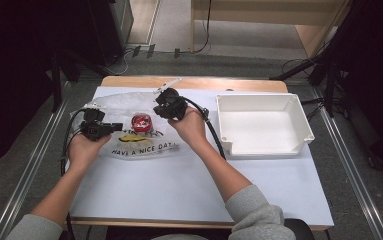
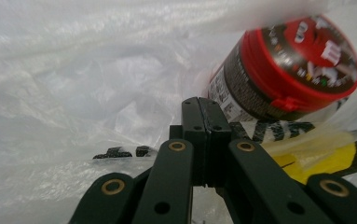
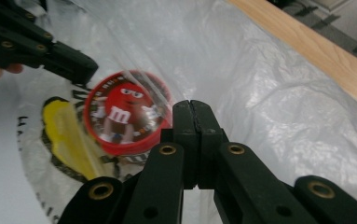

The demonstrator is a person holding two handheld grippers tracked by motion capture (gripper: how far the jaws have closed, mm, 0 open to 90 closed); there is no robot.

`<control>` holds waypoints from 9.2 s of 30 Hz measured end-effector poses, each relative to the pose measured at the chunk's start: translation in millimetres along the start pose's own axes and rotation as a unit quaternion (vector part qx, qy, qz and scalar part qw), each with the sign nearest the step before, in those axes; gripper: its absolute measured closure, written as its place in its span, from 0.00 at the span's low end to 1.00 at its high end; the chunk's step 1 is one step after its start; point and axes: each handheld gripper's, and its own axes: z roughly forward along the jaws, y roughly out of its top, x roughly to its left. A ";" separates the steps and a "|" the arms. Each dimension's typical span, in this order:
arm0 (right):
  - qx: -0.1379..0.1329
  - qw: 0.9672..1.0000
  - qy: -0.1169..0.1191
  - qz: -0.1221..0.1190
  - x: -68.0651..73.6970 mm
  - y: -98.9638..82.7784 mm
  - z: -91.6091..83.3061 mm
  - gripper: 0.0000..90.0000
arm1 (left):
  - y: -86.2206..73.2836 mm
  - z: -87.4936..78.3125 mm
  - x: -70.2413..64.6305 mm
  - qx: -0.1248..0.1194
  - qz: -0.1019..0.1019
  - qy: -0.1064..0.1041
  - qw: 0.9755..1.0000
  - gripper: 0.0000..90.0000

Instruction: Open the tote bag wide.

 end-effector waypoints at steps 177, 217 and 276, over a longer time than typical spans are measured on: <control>0.050 0.997 0.022 0.051 -5.1 -47.7 57.8 1.00 | 52.9 48.0 51.4 0.025 0.002 -0.080 0.997 1.00; 0.057 0.998 0.031 0.013 19.2 -107.2 14.2 1.00 | 46.2 73.9 44.5 0.013 0.007 -0.019 1.000 1.00; 0.043 0.999 0.028 0.011 20.5 -116.0 -0.3 0.99 | 53.7 45.8 45.5 -0.004 -0.009 -0.035 0.999 1.00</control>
